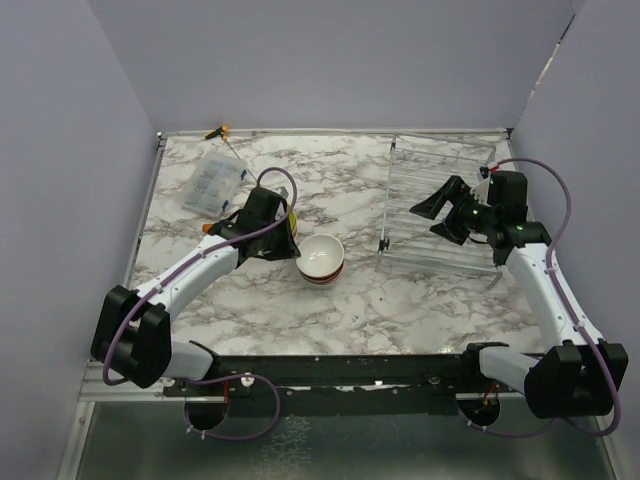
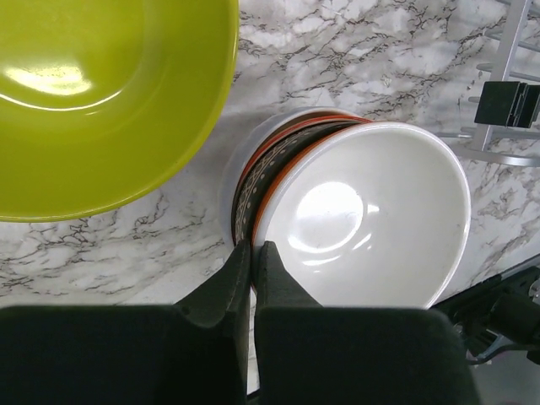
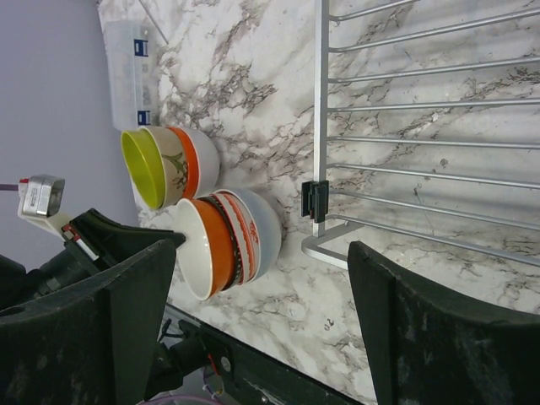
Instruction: Load the bowls into the dish rack
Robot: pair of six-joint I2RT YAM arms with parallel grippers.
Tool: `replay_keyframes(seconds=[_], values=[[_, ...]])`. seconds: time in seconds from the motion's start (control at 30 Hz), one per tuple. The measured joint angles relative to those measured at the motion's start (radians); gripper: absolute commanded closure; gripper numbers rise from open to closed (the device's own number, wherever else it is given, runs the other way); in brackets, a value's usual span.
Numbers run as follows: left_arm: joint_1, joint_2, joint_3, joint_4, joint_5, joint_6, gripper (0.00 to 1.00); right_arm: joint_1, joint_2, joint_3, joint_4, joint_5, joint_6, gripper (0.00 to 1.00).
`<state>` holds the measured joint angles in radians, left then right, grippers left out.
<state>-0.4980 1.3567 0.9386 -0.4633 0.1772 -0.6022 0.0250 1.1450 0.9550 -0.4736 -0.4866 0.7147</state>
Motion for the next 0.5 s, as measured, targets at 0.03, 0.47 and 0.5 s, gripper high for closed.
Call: replay_keyframes(seconds=[0.03,0.47,0.5], values=[[0.0,0.0,0.0,0.0,0.0,0.0,1.0,0.0,0.0,0.0,0.0,0.001,0.002,0.14],[-0.001,-0.042,0.111,-0.041,-0.01,0.001,1.0,0.0,-0.009,-0.005,0.018,-0.009,0.02,0.03],[-0.001,-0.049,0.115,-0.04,-0.01,0.001,1.0,0.0,-0.015,-0.015,0.036,-0.023,0.021,0.02]])
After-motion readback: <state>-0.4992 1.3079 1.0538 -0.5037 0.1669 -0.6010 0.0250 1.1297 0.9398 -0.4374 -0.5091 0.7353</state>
